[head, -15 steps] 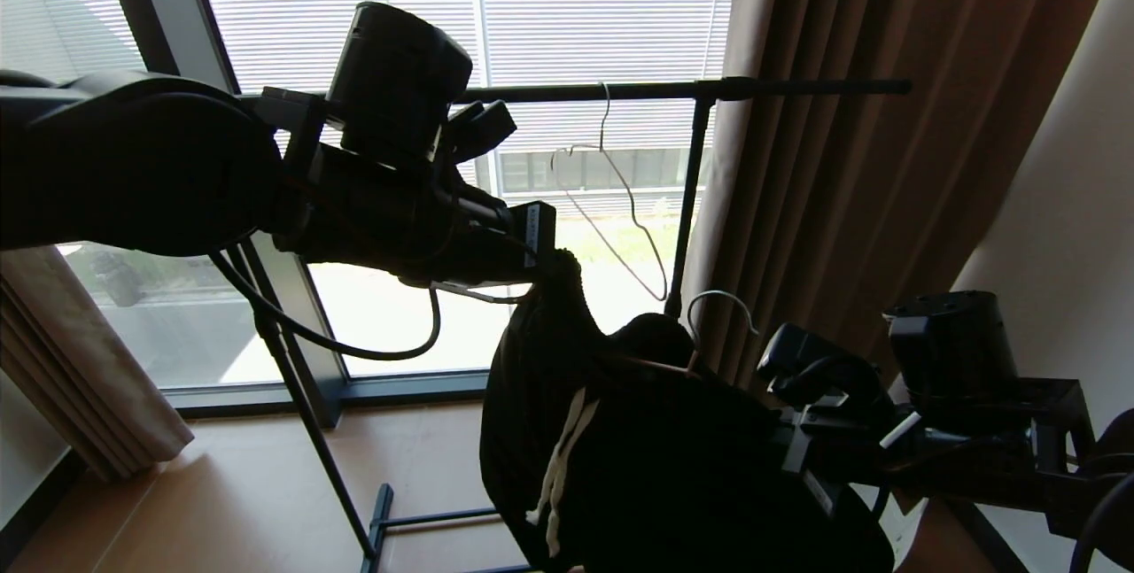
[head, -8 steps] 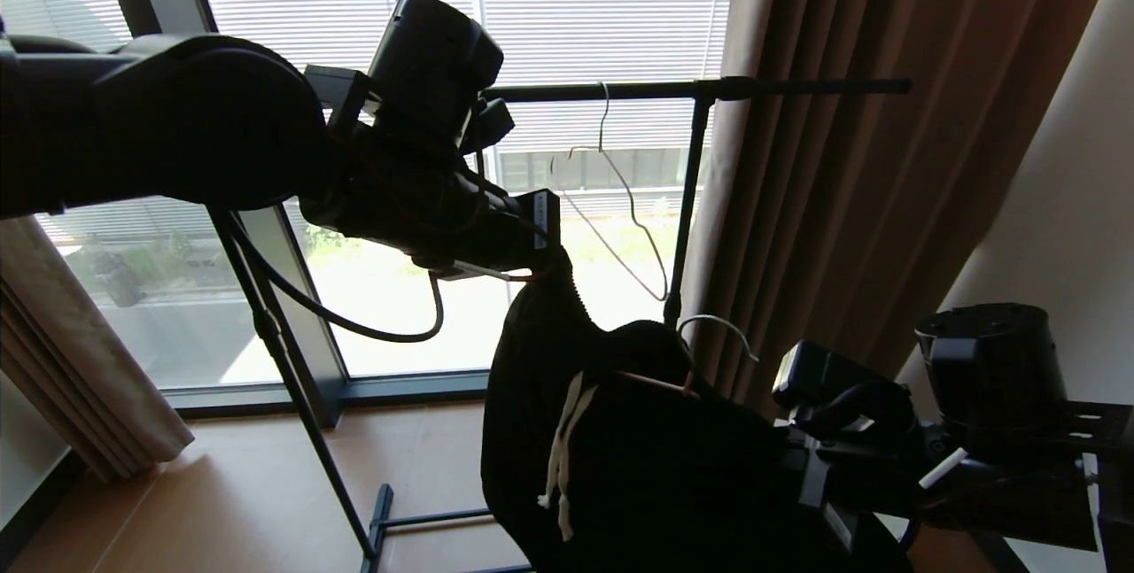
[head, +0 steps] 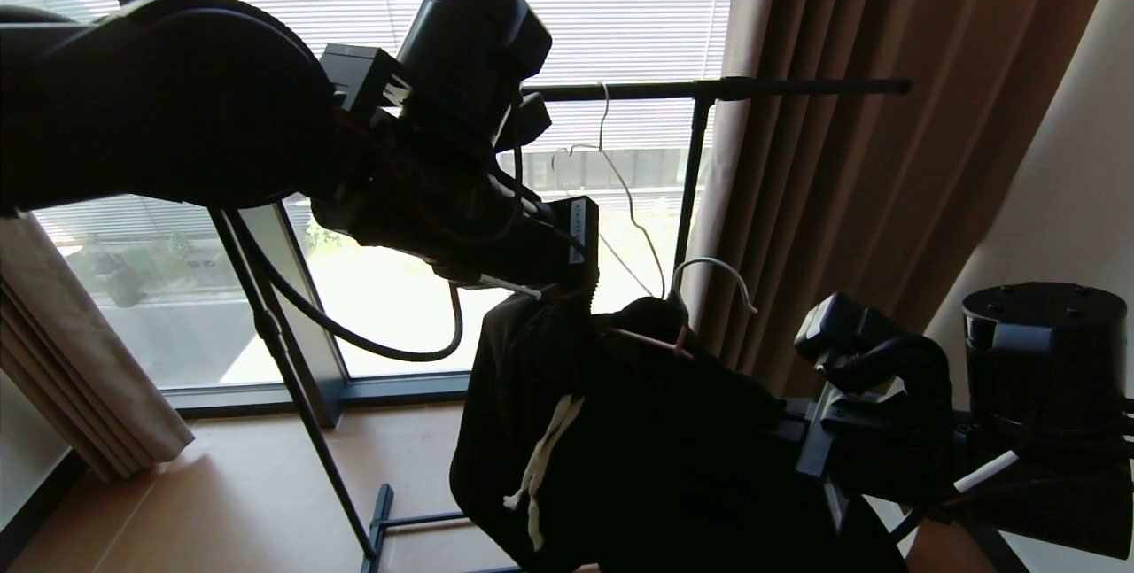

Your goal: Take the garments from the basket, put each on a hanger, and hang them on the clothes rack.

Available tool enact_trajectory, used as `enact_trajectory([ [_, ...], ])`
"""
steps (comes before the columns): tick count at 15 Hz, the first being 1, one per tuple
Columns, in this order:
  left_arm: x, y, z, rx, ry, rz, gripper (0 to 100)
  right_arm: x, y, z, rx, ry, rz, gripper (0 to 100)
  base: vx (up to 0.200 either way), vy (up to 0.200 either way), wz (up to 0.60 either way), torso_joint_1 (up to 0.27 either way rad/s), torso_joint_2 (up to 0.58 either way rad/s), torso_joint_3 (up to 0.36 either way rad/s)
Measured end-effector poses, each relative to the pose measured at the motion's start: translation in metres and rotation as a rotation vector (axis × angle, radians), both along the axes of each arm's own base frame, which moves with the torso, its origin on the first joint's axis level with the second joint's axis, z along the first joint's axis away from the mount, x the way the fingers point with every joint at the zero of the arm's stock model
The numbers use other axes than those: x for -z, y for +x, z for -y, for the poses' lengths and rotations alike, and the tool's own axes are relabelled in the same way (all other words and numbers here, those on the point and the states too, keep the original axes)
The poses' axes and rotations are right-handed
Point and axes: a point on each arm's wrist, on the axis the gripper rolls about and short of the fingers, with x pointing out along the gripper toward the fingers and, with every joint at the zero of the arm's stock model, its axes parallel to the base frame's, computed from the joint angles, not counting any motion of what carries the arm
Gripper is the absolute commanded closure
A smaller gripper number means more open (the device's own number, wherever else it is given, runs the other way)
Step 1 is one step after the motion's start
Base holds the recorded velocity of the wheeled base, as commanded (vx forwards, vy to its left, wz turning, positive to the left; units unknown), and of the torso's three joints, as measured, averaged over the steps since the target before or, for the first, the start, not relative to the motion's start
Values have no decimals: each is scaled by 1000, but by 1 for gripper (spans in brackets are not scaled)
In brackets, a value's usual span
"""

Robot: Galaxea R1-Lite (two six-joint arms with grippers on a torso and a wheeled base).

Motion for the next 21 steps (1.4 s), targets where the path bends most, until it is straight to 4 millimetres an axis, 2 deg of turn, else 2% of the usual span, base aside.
enact_trajectory([
  [7,-2,-16,-11,20,37,20,100,-8,13,-7,73,146,4,100,0,0,0,0,0,0],
  [10,4,-23,-6,50,52,6,100,-7,24,-10,99,232,28,100,0,0,0,0,0,0],
  [13,15,-25,0,66,54,3,100,-3,29,-6,120,233,21,100,0,0,0,0,0,0],
  [17,29,-25,1,102,86,6,100,-9,24,0,71,267,16,100,0,0,0,0,0,0],
  [20,29,-22,4,106,54,47,100,-12,18,3,48,282,22,100,0,0,0,0,0,0],
  [21,30,-22,5,108,49,54,0,-12,17,4,47,282,20,100,0,0,0,0,0,0],
])
